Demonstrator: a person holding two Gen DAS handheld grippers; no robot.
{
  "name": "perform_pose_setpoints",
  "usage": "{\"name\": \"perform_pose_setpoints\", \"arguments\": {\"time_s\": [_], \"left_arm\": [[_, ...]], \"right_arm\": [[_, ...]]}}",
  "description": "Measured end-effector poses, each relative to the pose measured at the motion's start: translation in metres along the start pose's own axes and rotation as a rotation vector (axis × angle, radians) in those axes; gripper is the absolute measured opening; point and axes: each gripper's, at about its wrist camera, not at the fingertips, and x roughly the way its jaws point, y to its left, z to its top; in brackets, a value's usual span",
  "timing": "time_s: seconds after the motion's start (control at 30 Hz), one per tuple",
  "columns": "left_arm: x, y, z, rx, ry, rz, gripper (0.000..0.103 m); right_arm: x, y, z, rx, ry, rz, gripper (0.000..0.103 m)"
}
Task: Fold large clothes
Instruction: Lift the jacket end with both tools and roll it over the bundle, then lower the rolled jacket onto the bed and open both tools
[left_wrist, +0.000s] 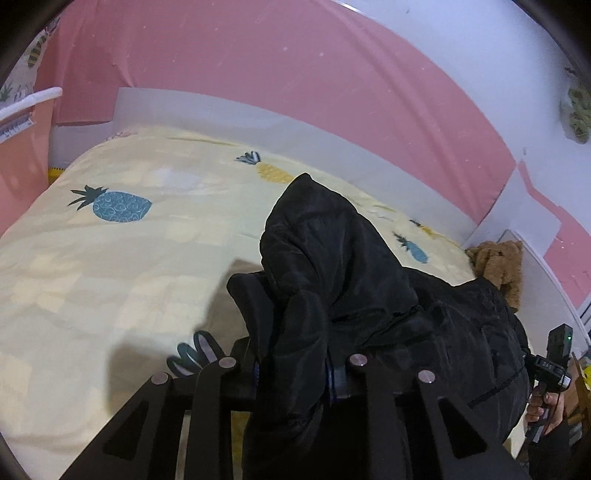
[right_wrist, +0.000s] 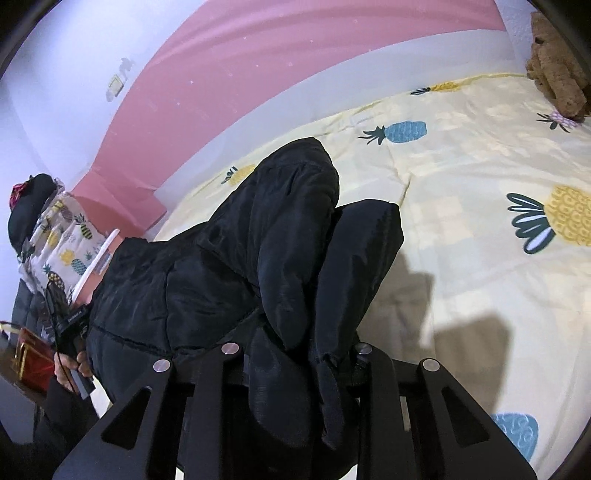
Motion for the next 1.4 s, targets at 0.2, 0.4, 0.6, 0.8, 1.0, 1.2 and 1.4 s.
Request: {"name": "perform_pose_setpoints", "arguments": {"time_s": [0.2,0.4,0.6,0.8,1.0,1.2,1.4], "left_arm": [[-0.012,-0.008,0.003,0.009,-0.02,-0.003,0.024],[-0.018,0.0,0.022,0.016,-0.045,0.013,0.024],[-0.017,0.023,0.053,0.014,-0.07,0.053,0.024],[-0.015,0.075,0.082,-0.006,-0.099,0.101,0.024],[0.006,0.142,0.094,-0.047,-0.108,0.144,0.025],[0.07,0.2,0.066,-0.14,-0.006,0.222,0.031],[0.061,0.205,0.061,-0.17,-0.03,0.232,0.045]], "right_arm": [[0.004,-0.001,0.01,-0.007,-0.022,0.013,0.025],[0.016,0.008,0.021,-0.019,-0.03,0.038,0.025],[0.051,0.031,0.043,-0.046,-0.031,0.054,0.025],[0.103,0.056,0.064,-0.063,-0.025,0.07,0.025],[0.174,0.065,0.065,-0.061,0.018,0.067,0.027],[0.222,0.042,0.043,0.002,0.106,-0.004,0.045],[0.201,0.046,0.05,-0.006,0.13,-0.052,0.058]]}}
